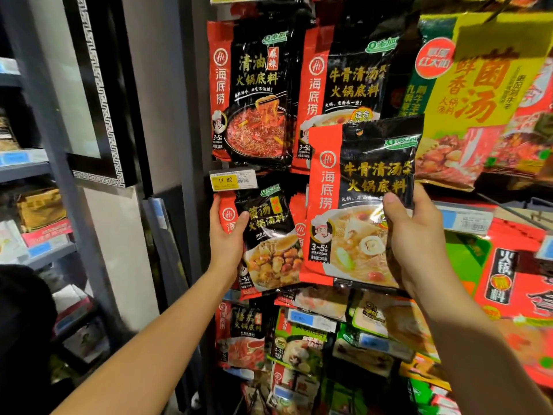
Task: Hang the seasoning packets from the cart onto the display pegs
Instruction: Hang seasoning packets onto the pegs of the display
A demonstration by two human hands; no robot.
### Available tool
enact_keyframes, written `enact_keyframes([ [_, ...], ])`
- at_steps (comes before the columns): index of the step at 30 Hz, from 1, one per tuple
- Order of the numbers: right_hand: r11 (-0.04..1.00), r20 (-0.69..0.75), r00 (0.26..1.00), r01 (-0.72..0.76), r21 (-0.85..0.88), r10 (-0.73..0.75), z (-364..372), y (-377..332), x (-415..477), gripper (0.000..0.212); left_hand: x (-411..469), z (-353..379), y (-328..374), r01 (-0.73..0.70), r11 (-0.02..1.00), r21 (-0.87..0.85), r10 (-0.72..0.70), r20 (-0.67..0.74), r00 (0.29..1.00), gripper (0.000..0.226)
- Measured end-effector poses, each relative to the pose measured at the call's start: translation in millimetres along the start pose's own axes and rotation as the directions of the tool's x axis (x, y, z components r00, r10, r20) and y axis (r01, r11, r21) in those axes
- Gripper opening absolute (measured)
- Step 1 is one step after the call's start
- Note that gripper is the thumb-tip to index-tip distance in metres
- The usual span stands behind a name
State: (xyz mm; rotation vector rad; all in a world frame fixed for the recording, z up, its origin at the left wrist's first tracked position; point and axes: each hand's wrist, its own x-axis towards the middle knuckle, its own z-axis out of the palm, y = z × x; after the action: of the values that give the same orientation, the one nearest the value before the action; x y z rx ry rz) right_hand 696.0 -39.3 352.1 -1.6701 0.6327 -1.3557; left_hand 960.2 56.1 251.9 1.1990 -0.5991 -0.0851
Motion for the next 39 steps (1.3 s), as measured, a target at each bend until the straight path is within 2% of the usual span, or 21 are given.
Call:
enact_keyframes([
  [6, 1.0, 0.004, 1.0, 0.003, 0.005, -0.003, 1, -2, 1, 0.035, 15, 2, 0, 0.107, 0.994, -0.02, -0.106, 0.071, 0.992, 0.071],
  [10, 1.0, 0.01, 1.0, 0.005, -0.007, -0.005, 2, 0, 2, 0.039, 22, -6, -1, 0.147, 0.984, -0.103, -0.149, -0.009, 0.989, 0.063],
  [12, 1.0, 0.015, 1.0, 0.005, -0.018, -0.005, 3, -1, 1, 0.042, 26, -7, 4, 0.149, 0.982, -0.113, -0.152, -0.015, 0.988, 0.061],
  [15, 1.0, 0.024, 0.999, 0.023, -0.02, -0.022, 5, -1, 0, 0.035, 33, -7, 7, 0.149, 0.984, -0.101, -0.15, 0.001, 0.989, 0.057],
  [25, 1.0, 0.02, 0.999, 0.027, 0.006, -0.027, 7, -6, -4, 0.034, 39, -13, -2, 0.072, 0.964, 0.257, -0.103, 0.113, 0.988, 0.064],
  [32, 1.0, 0.022, 0.999, 0.026, 0.018, -0.027, 7, -8, -8, 0.029, 45, -22, 4, 0.026, 0.921, 0.389, -0.087, 0.141, 0.986, 0.062],
  [36, 0.999, 0.029, 0.999, 0.016, 0.028, -0.017, 6, -8, -13, 0.028, 36, -19, -1, -0.039, 0.848, 0.529, -0.027, 0.116, 0.993, 0.065],
  [39, 1.0, 0.032, 0.999, 0.007, 0.024, -0.008, 5, -5, -15, 0.029, 18, -15, -8, -0.113, 0.706, 0.699, 0.069, 0.091, 0.993, 0.067],
])
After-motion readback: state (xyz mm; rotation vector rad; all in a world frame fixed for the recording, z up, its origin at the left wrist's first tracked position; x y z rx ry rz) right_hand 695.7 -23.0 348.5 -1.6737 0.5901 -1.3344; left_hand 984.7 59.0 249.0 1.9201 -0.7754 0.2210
